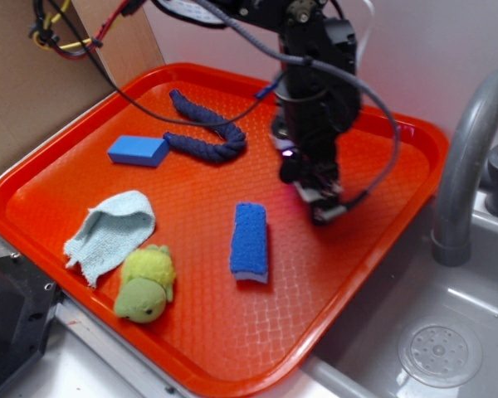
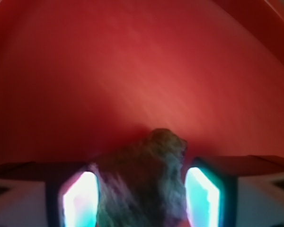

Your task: Grab the rock.

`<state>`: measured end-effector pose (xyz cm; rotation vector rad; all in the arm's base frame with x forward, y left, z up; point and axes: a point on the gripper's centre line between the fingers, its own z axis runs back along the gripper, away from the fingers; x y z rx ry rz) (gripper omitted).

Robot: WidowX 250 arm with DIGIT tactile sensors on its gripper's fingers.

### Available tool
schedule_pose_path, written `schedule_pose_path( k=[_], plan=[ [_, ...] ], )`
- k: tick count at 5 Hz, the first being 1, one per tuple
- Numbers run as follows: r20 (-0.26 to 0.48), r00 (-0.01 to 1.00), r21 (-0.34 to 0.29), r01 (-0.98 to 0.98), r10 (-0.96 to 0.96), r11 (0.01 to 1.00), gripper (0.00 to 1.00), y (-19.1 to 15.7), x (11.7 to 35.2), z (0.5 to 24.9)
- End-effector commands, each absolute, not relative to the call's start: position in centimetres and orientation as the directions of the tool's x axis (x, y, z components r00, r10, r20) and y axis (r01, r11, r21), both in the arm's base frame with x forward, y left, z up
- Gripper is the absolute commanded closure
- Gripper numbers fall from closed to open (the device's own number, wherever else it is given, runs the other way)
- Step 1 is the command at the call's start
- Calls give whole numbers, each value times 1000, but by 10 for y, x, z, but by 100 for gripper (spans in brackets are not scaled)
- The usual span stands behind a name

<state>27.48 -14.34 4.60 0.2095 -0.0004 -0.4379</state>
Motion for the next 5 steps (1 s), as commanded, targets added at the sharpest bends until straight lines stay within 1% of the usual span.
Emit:
schedule_pose_path(
  k=[1,2,3,4,5],
  plan=[
    [152,988,165,-40,15,985,100,-120,237,167],
    [152,988,130,-54,34,990,100,-110,220,217],
    [188,981,128,-70,45,989,100,-103,216,245],
    [321,947,48,-44,26,998,100,-100,225,259],
    [272,962,81,-31,8,996,100,-91,247,244]
  ],
)
